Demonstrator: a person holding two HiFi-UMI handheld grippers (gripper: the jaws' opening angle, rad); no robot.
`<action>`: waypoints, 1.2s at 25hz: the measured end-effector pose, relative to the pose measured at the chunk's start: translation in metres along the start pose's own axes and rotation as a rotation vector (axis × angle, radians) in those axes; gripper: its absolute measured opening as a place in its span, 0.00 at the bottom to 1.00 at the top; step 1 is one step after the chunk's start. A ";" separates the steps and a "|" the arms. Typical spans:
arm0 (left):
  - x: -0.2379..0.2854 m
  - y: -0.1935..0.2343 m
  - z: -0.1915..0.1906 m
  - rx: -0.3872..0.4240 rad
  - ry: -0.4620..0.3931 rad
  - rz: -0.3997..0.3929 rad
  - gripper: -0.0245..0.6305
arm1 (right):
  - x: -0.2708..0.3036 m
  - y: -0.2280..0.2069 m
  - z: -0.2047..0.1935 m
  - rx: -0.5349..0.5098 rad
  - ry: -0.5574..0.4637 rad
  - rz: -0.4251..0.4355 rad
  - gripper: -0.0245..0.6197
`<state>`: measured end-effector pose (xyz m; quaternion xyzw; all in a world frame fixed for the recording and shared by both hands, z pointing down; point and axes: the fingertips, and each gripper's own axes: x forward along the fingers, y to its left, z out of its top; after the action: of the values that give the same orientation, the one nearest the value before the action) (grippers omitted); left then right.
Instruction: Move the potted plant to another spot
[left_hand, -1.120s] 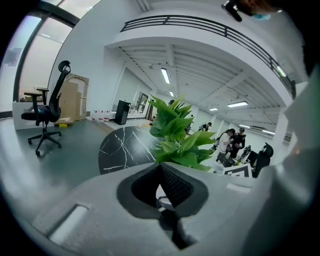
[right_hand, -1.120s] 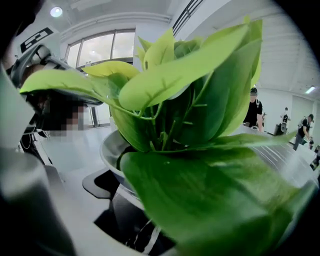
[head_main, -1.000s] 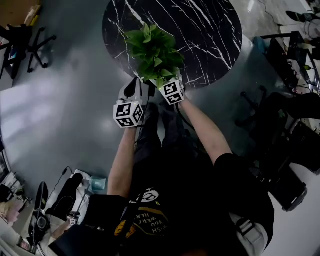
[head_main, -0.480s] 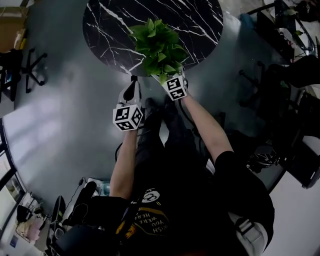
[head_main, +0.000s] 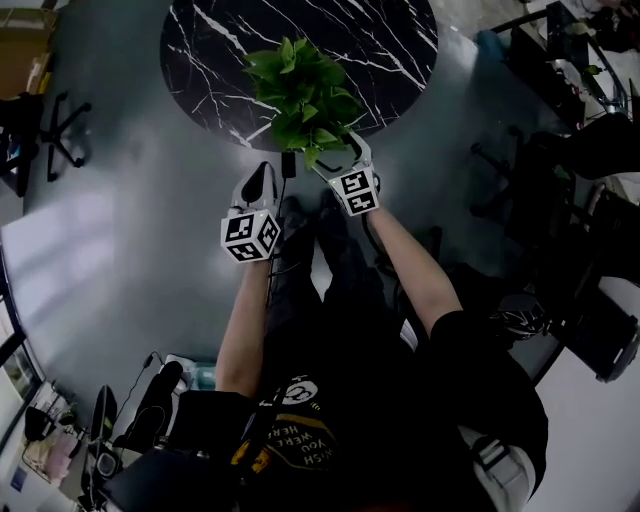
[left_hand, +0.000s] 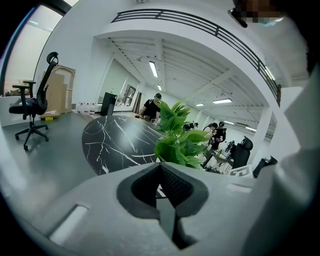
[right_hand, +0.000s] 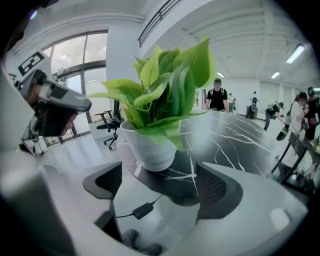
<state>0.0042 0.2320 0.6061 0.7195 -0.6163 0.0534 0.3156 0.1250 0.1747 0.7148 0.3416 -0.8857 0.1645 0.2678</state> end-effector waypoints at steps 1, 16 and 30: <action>-0.004 -0.006 0.002 0.008 0.002 -0.009 0.04 | -0.014 0.000 -0.001 0.037 0.001 -0.009 0.75; -0.084 -0.141 0.082 0.291 -0.048 -0.206 0.04 | -0.197 0.073 0.154 0.125 -0.199 -0.058 0.04; -0.094 -0.141 0.112 0.331 -0.076 -0.217 0.04 | -0.209 0.075 0.198 0.077 -0.263 -0.052 0.04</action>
<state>0.0766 0.2601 0.4185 0.8253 -0.5295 0.0922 0.1733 0.1319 0.2425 0.4254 0.3929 -0.8971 0.1454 0.1402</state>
